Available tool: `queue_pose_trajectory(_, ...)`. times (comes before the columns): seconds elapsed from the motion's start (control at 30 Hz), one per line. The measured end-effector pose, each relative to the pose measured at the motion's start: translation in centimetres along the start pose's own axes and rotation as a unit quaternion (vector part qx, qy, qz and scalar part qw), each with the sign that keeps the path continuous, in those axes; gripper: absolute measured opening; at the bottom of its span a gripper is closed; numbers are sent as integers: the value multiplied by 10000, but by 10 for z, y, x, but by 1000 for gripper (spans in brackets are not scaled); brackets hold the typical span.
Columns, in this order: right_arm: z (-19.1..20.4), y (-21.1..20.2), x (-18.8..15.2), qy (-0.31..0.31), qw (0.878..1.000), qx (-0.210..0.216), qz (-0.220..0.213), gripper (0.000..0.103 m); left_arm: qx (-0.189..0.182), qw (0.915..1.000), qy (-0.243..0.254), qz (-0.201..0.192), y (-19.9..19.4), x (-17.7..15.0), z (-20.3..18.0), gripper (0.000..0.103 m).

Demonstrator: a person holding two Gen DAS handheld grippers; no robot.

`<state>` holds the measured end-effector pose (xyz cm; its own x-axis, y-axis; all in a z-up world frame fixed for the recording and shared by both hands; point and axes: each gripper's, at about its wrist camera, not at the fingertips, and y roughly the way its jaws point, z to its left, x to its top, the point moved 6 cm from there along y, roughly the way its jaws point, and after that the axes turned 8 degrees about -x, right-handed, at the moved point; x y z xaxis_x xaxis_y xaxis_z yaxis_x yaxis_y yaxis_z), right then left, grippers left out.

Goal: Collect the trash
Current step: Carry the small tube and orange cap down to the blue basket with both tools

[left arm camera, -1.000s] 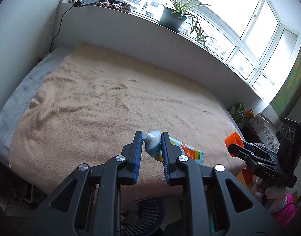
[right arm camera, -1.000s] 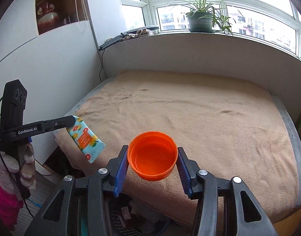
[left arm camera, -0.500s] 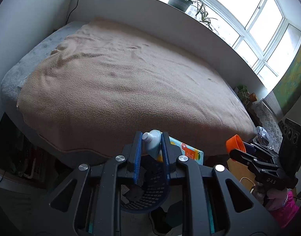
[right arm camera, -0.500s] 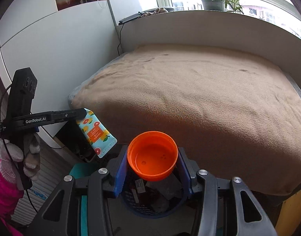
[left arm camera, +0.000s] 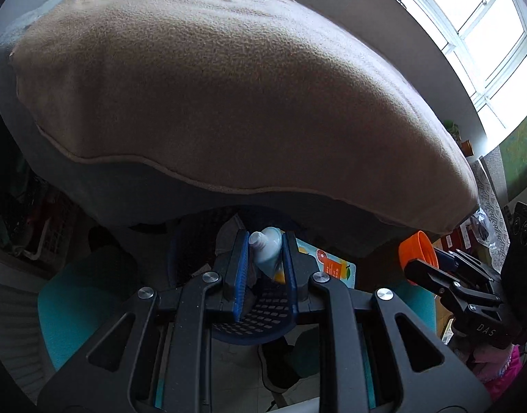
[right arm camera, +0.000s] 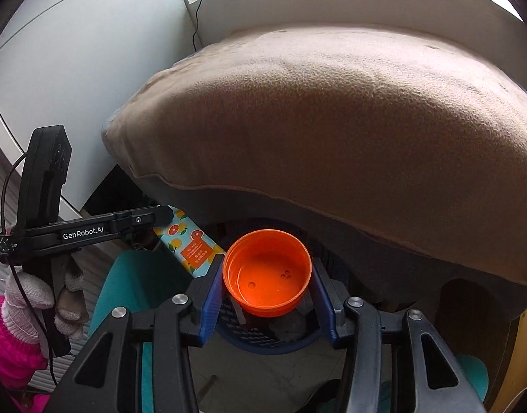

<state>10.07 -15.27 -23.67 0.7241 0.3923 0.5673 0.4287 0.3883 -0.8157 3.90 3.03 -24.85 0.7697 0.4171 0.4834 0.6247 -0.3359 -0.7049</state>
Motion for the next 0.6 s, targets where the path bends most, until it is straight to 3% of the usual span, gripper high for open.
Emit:
queue_pose_trajectory(0.27,-3,30,-9,96,9996,-44,245,49,287,9993,37,228,35,-15,3,18)
queue_pose_trajectory(0.6,-1,48,-11,154,9992,-137,333,49,469,9982,150,344,49,-22,-1,18)
